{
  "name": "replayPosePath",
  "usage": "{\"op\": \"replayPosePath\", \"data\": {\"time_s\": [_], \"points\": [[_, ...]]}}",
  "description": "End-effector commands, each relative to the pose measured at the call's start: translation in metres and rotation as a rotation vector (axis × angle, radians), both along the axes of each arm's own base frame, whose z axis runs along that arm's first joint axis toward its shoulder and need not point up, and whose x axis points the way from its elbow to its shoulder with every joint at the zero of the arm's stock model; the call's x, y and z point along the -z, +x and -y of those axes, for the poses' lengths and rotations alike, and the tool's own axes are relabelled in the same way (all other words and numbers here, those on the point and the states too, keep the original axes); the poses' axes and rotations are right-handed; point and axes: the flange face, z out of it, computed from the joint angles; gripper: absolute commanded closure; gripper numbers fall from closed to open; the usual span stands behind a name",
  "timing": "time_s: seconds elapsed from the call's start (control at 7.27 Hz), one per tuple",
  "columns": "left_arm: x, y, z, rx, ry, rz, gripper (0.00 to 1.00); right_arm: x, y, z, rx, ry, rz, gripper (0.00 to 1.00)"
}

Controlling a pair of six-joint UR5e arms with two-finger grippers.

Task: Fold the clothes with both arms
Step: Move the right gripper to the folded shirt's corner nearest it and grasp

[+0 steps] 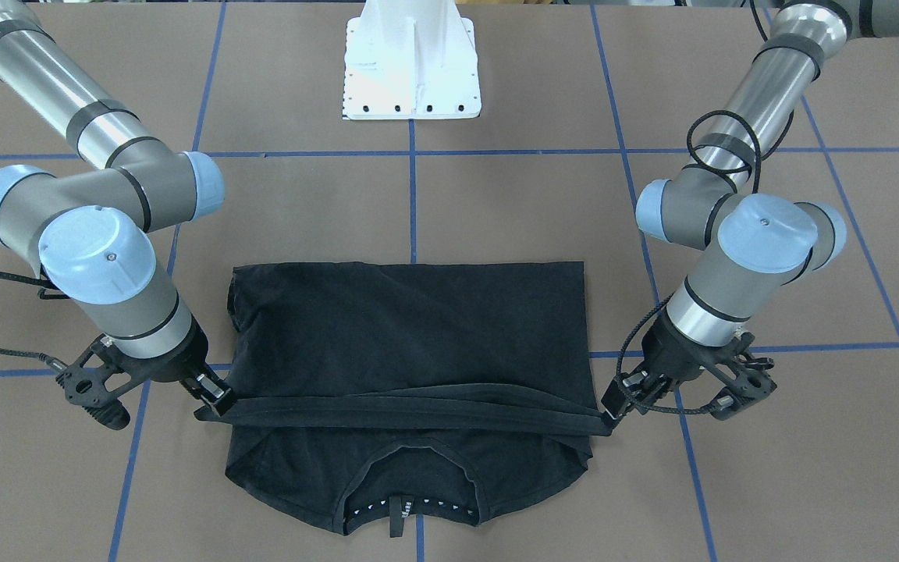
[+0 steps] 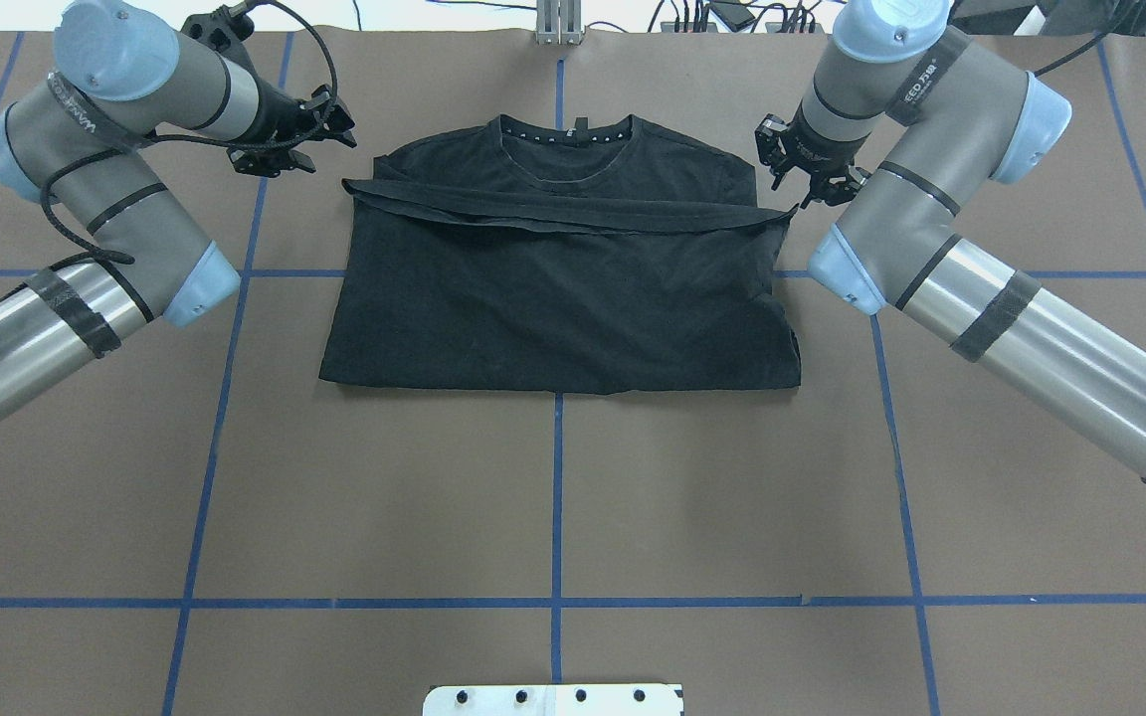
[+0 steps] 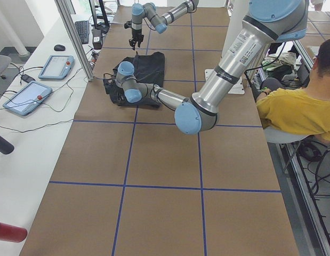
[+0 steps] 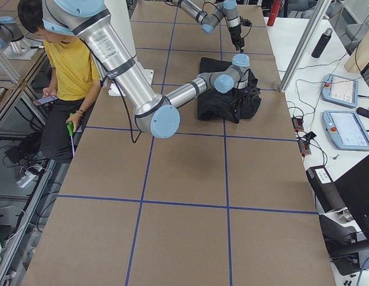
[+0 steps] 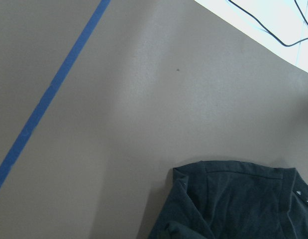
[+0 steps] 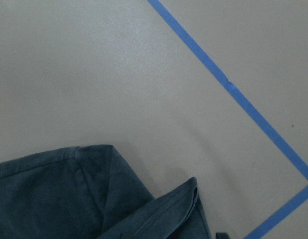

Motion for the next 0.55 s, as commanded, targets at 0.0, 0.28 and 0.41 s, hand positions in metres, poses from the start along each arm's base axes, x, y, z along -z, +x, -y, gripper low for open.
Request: {"op": "replayPosePath", "data": {"time_s": [0.0, 0.28, 0.41], "points": [[0.003, -0.002, -0.001, 0.002, 0.007, -0.005, 0.31, -0.004, 0.009, -0.102, -0.032, 0.002, 0.065, 0.29], [0.006, -0.005, -0.001, 0.012, 0.017, -0.006, 0.31, -0.025, -0.016, -0.184, -0.044, 0.044, 0.014, 0.28], [0.001, -0.008, 0.000, 0.041, 0.023, 0.012, 0.31, -0.029, -0.022, -0.193, -0.046, 0.049, 0.020, 0.28]]}}
